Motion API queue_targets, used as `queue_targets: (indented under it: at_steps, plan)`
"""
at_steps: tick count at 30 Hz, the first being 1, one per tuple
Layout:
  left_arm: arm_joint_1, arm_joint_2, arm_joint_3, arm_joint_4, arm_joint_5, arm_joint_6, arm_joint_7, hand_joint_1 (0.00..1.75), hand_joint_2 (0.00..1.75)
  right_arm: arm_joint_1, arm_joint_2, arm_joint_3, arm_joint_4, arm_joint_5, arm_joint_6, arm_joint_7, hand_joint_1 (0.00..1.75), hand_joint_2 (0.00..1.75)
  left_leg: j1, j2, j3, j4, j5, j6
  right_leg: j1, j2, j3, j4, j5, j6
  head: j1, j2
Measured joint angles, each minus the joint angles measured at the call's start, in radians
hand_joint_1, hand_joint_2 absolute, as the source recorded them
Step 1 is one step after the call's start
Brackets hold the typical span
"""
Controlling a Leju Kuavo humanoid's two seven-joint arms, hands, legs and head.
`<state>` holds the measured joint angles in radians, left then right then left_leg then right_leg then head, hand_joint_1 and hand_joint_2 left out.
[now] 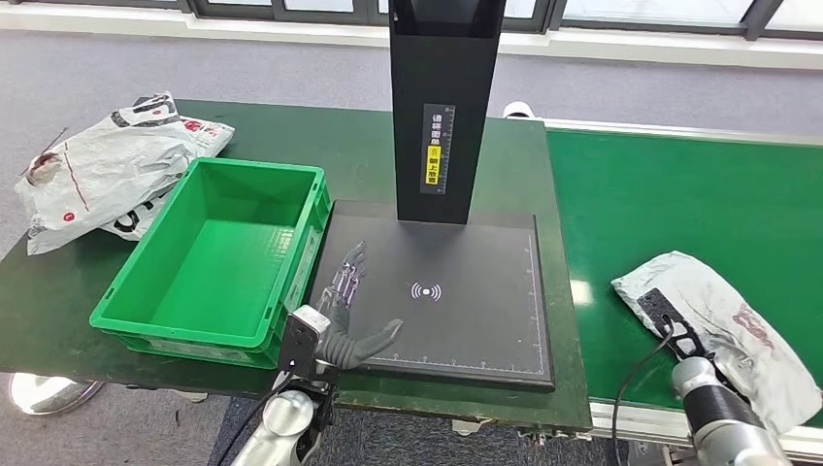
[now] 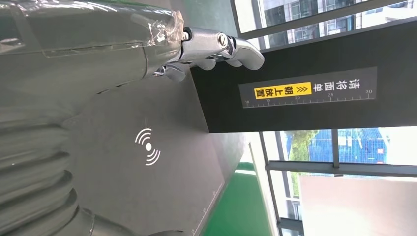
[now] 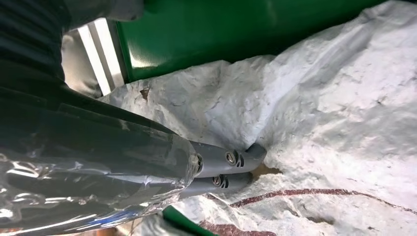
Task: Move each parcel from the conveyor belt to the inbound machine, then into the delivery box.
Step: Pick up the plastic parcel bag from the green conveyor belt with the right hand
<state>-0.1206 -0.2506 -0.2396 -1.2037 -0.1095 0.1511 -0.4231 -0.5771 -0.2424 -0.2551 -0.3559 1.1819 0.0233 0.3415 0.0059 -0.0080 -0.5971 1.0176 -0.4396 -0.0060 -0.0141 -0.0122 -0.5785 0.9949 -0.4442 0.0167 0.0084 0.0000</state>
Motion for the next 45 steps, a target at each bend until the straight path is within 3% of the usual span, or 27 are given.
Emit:
queue_targets:
  at_steps: [12, 23, 41, 45]
  plan:
    - [0.015, -0.001, 0.0, -0.021, -0.008, 0.009, 0.005, 0.0, 1.75, -0.001, 0.039, 0.019, -0.102, 0.089, -0.099, -0.031, 0.0, 1.75, 0.0, 0.0, -0.003, -0.001, 0.0, -0.001, 0.0, 0.0, -0.006, 0.002, 0.0, -0.002, 0.0, 0.0]
    - [0.031, -0.006, 0.0, -0.046, -0.026, 0.002, 0.018, 0.0, 1.75, 0.069, 0.059, 0.022, -0.229, 0.093, -0.091, -0.029, 0.0, 1.75, 0.0, 0.0, -0.005, -0.001, 0.0, -0.001, 0.0, 0.0, -0.007, 0.002, -0.001, -0.002, 0.0, 0.0]
    - [0.03, -0.01, 0.0, -0.04, -0.028, -0.014, 0.019, 0.0, 1.75, 0.089, 0.043, 0.02, -0.187, 0.08, -0.085, 0.001, 0.0, 1.75, 0.0, 0.001, -0.005, -0.001, 0.0, -0.001, 0.0, 0.002, -0.009, 0.001, -0.001, -0.002, 0.0, 0.0]
    - [0.027, -0.01, 0.0, -0.031, -0.028, -0.017, 0.019, 0.0, 1.75, 0.084, 0.036, 0.014, -0.136, 0.09, -0.04, 0.016, 0.0, 1.75, 0.0, 0.001, -0.004, -0.001, 0.0, -0.001, 0.0, 0.002, -0.009, 0.001, -0.001, -0.002, 0.0, 0.0]
